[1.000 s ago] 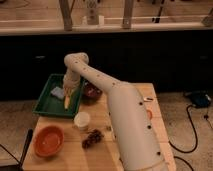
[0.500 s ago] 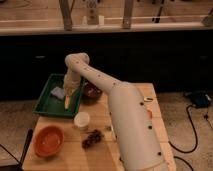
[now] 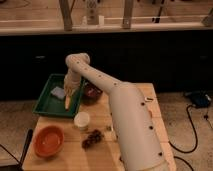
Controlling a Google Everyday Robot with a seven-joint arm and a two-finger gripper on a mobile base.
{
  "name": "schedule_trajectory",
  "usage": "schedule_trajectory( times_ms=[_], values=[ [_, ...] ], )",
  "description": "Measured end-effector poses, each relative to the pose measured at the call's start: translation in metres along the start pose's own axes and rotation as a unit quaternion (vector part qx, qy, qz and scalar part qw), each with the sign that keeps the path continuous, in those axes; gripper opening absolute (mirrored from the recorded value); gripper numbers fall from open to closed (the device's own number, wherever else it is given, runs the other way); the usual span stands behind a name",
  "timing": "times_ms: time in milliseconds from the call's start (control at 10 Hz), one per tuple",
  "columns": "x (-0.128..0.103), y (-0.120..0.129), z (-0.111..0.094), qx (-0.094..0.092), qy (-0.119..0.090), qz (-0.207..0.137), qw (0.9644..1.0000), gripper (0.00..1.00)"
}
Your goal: Place banana in tray
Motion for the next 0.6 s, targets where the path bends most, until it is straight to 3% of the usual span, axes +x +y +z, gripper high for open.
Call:
schedule_trajectory(
  times_ms=[100, 300, 600],
  values=[
    [-0.0015, -0.0009, -0.0011, -0.001, 0.000, -0.004, 1.0000, 0.61],
    [-0.0036, -0.0019, -0.0034, -0.003, 0.002, -0.009, 1.0000, 0.76],
    [-0.0073, -0.0042, -0.0064, -0.006, 0.004, -0.017, 0.9998, 0.80]
  ],
)
